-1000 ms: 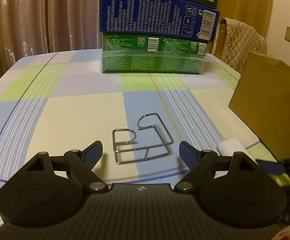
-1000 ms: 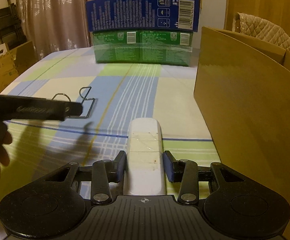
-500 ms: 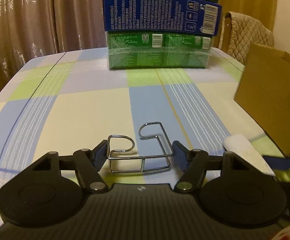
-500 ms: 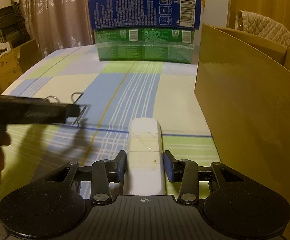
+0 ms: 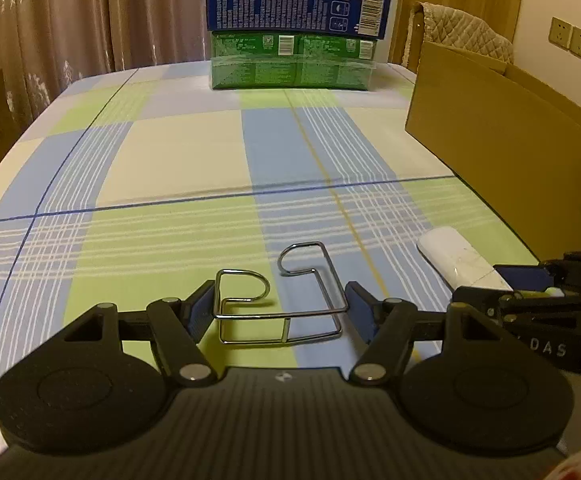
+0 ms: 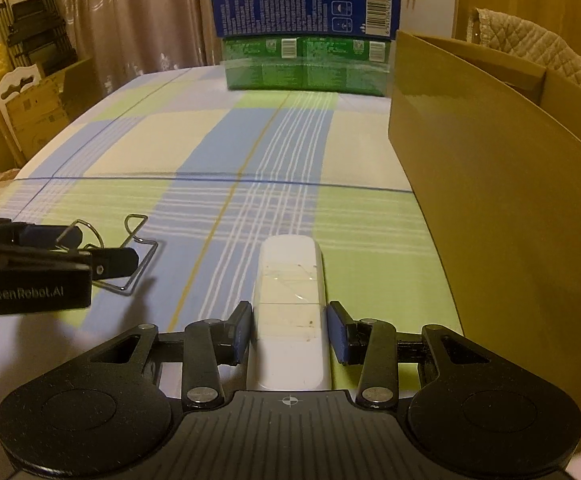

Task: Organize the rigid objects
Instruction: 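Carry the wire rack and white bar with both tools over the cardboard box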

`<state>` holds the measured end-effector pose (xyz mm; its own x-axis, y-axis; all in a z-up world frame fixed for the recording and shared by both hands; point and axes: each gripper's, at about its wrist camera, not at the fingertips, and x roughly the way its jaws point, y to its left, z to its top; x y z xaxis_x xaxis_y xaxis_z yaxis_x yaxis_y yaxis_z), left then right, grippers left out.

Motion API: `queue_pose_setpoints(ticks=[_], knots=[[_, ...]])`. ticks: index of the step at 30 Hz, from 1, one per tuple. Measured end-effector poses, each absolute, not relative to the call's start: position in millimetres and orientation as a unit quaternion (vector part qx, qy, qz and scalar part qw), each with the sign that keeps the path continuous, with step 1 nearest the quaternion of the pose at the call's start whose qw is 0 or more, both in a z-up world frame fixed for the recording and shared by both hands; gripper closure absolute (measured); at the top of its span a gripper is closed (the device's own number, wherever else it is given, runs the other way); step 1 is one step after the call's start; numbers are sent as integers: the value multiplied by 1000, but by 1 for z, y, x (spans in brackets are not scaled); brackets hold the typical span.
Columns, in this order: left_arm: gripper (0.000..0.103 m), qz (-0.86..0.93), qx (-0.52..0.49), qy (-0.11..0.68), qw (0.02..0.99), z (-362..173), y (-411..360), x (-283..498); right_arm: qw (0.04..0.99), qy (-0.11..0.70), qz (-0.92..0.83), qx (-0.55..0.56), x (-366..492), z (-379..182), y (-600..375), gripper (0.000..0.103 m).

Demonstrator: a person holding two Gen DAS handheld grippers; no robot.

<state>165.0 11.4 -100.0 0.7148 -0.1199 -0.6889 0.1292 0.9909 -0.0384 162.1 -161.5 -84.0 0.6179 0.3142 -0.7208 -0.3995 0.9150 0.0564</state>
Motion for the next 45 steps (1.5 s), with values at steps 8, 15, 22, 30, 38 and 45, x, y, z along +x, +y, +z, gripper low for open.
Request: queue_pose_setpoints(ticks=[8, 15, 22, 30, 38, 45], knots=[[38, -61, 15, 350, 935, -99, 6, 157, 892, 392, 216, -60, 168, -84, -160, 56], [37, -49, 20, 349, 935, -103, 3, 158, 902, 380, 190, -73, 162, -89, -153, 56], [37, -41, 19, 344, 938, -103, 3, 158, 905, 371, 190, -78, 160, -90, -151, 65], [38, -39, 24, 344, 938, -104, 1, 158, 906, 372, 188, -73, 160, -90, -151, 66], [39, -48, 7, 349, 936, -100, 4, 157, 902, 380, 196, -67, 156, -87, -155, 66], [39, -52, -3, 346, 937, -94, 4, 154, 903, 380, 194, -57, 146, -80, -162, 66]])
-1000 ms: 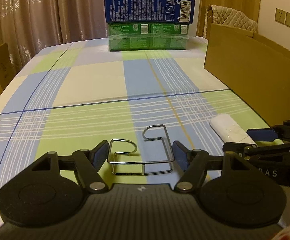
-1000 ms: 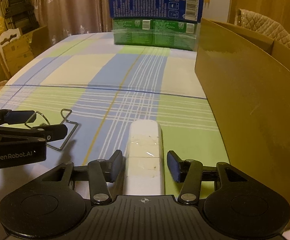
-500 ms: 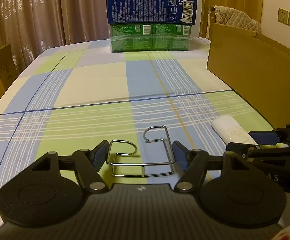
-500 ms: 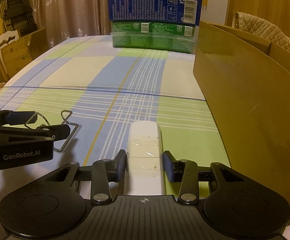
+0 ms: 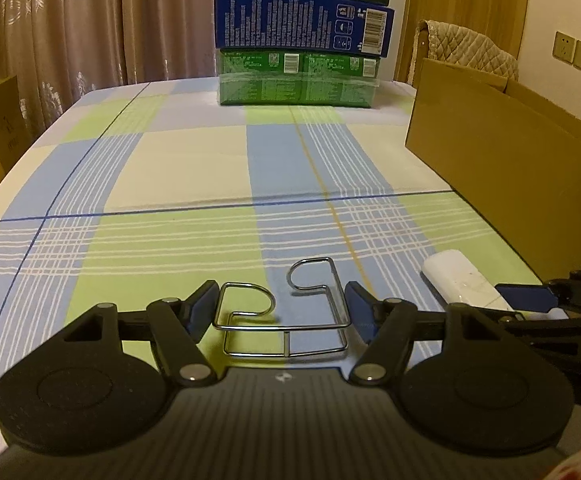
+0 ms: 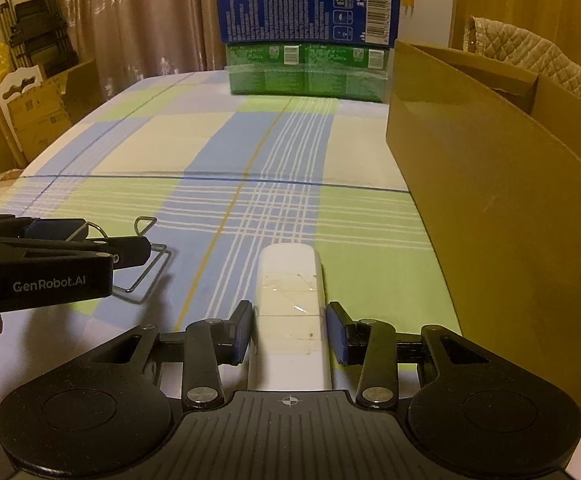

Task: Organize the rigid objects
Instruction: 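Carry the wire rack and white bar with both tools over the cardboard box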

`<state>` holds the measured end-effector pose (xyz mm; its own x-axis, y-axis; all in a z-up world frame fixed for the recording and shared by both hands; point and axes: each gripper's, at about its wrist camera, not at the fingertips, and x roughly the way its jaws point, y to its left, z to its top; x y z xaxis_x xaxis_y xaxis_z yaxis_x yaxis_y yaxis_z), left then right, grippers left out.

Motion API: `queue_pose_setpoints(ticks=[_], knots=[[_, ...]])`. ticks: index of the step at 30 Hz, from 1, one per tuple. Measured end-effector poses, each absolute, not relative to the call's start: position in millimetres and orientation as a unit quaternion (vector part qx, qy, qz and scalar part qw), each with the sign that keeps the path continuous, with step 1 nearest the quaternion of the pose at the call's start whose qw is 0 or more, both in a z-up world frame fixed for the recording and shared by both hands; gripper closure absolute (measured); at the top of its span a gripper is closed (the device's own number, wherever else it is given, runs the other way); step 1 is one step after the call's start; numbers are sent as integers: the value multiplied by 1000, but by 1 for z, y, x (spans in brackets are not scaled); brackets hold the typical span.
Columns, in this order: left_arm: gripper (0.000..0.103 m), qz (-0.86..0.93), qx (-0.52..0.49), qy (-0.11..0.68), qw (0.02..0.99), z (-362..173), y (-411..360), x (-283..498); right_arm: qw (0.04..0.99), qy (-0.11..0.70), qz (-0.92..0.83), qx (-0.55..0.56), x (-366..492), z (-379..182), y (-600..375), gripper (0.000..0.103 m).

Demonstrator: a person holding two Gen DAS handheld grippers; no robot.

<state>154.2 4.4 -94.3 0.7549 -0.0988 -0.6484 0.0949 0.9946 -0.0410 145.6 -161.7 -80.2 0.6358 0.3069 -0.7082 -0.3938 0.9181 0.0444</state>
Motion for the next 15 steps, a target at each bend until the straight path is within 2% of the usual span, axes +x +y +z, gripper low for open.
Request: queue_pose_setpoints(ticks=[15], knots=[[39, -53, -9, 332, 942, -59, -2, 134, 914, 357, 190, -38, 127, -42, -174, 66]])
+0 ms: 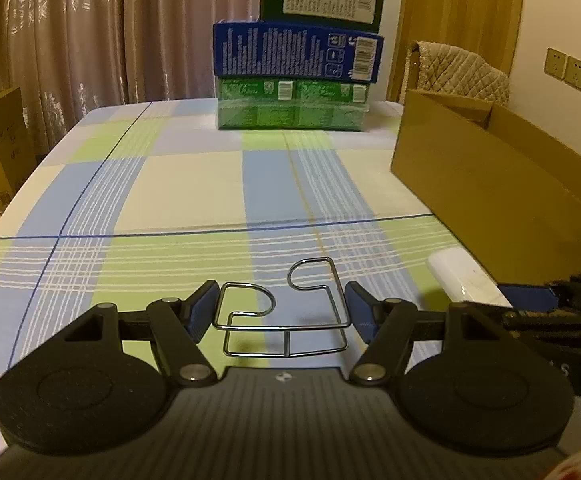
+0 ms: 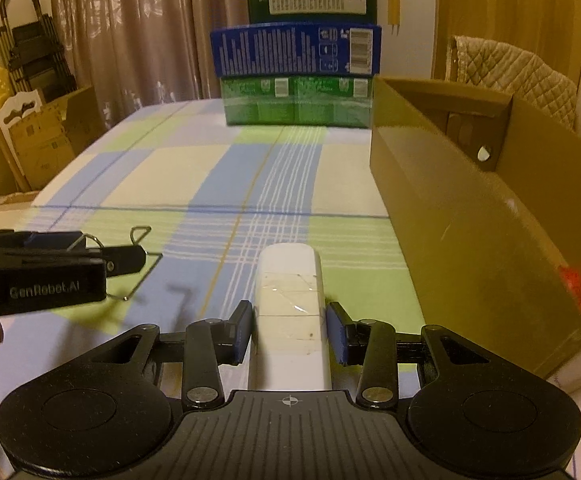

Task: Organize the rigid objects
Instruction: 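Carry the wire rack and white bar with both tools over the cardboard box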

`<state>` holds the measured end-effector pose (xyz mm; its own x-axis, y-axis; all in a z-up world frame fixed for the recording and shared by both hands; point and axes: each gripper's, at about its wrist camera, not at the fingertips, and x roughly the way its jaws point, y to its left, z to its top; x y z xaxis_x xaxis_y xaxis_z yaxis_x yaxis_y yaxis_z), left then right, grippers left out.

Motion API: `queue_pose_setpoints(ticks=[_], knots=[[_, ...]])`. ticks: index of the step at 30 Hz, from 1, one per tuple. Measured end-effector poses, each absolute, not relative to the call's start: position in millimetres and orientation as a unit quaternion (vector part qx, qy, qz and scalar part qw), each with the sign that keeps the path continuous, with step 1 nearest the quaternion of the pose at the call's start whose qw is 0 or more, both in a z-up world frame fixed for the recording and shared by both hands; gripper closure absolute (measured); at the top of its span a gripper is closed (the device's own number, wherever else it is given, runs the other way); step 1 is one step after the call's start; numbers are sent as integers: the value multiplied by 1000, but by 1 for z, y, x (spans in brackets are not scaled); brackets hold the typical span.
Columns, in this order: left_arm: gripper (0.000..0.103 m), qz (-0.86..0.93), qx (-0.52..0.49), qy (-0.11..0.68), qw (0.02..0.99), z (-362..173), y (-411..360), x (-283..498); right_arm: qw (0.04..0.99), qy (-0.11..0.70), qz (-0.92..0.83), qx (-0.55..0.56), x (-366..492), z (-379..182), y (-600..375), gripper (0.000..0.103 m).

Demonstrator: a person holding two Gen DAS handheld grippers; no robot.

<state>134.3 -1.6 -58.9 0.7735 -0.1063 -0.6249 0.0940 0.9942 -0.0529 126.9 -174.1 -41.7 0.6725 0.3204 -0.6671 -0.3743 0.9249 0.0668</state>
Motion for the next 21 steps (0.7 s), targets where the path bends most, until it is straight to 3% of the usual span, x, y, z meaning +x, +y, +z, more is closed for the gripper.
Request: queue_pose_setpoints(ticks=[21], knots=[[39, -31, -36, 321, 946, 5, -10, 95, 927, 314, 204, -18, 89, 28, -186, 66]])
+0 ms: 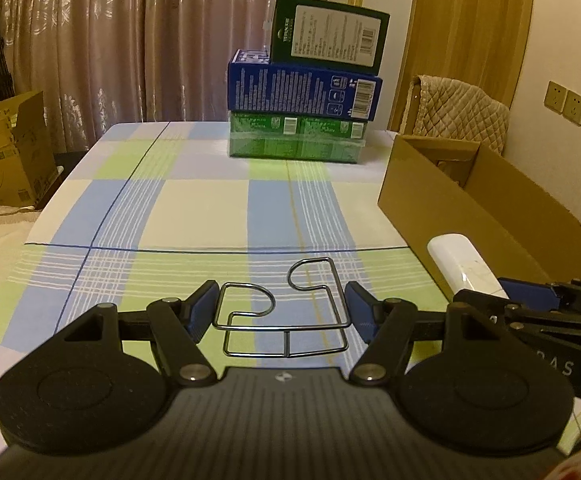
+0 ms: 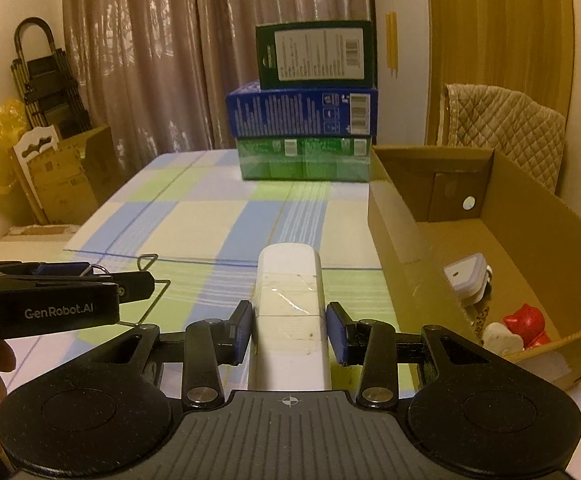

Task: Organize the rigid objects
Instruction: 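Carry the wire rack and white bar with both tools over the cardboard box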

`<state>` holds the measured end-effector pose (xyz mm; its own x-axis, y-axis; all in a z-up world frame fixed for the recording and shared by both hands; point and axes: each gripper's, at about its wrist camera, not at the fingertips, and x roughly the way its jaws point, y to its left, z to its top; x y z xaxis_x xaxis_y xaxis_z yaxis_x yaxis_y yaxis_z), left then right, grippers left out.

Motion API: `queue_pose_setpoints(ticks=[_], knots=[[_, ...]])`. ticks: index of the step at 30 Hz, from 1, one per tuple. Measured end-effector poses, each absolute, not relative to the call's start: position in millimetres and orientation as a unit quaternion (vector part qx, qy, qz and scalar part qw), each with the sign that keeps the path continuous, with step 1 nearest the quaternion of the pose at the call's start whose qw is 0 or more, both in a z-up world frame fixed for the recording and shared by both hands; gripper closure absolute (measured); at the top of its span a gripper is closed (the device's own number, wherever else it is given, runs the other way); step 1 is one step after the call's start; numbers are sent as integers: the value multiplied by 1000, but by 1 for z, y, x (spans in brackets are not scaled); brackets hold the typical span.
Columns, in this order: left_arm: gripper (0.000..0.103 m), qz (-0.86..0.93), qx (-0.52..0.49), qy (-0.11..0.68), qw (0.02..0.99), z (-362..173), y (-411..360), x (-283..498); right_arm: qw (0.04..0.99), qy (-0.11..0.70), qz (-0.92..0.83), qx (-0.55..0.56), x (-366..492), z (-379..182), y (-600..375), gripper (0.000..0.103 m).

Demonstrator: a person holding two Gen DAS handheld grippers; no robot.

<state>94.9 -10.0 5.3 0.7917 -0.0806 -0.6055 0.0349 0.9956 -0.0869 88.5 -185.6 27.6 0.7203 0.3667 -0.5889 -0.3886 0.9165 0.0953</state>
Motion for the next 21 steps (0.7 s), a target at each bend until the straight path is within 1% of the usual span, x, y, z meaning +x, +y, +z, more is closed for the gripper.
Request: queue_pose_setpoints(ticks=[14, 21], knots=[[39, -50, -36, 307, 950, 33, -33, 81, 937, 285, 200, -12, 74, 63, -203, 66], [39, -76, -27, 298, 951, 50, -60, 87, 946, 269, 179, -5, 79, 84, -232, 66]])
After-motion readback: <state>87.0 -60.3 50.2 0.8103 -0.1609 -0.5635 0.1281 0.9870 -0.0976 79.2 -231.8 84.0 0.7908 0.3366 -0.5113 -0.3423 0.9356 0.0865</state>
